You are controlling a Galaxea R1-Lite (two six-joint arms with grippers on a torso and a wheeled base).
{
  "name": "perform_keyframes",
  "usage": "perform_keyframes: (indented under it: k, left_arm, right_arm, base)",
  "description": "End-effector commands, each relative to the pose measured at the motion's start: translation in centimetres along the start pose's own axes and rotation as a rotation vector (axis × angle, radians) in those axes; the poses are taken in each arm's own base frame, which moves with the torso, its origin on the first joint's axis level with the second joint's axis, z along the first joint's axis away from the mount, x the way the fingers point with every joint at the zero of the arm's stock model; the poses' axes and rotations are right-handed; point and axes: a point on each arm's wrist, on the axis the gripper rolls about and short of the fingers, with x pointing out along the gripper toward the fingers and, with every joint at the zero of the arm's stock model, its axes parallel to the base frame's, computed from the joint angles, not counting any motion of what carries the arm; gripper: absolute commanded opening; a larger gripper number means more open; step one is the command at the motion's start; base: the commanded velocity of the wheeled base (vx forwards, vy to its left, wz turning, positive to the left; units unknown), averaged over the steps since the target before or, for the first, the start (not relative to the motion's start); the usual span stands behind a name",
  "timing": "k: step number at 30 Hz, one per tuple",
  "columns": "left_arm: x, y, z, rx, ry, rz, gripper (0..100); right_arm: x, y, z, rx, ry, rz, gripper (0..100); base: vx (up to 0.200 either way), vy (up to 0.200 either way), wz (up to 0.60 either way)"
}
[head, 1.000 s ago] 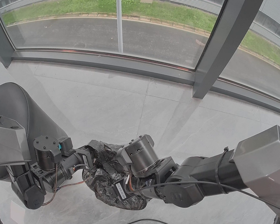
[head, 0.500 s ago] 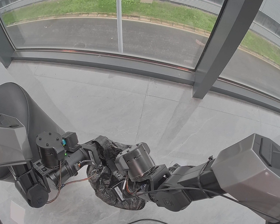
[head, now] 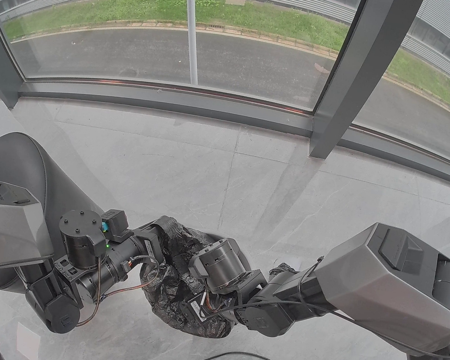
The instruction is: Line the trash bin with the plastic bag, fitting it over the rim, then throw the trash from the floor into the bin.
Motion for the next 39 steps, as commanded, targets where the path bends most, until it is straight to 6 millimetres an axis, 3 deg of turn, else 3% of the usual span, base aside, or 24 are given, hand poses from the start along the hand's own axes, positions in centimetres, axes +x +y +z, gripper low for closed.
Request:
perform_keyframes:
  k: [1, 11, 12, 27, 39]
  left_arm:
    - [-0.1, -0.1, 0.1, 0.0, -0.003, -0.002, 0]
    - [-0.1, -0.4, 0.1, 0.001, -0.006, -0.006, 0]
    - [-0.1, -0.4, 0.1, 0.001, -0.006, -0.006, 0]
    - [-0.2, -0.4, 0.3, 0.0, -0.012, -0.008, 0]
    - [-0.3, -0.4, 0.2, 0.001, -0.006, -0.006, 0]
  right_arm:
    - [0.5, 0.1, 0.4, -0.007, -0.012, -0.002, 100]
    - [1.0, 0.1, 0.8, -0.034, -0.024, -0.034, 100]
    - [1.1, 0.2, 0.7, -0.033, -0.022, -0.034, 0]
    - [0.6, 0.1, 0.9, -0.03, -0.024, -0.064, 0]
    - [-5.2, -1.4, 1.5, -0.02, -0.062, -0.124, 0]
  base:
    - [0.0, 0.0, 0.0]
    - [0.0, 0.0, 0.0]
    - [0.0, 0.0, 0.0]
    - [0.0, 0.0, 0.0]
    - [0.0, 0.0, 0.0]
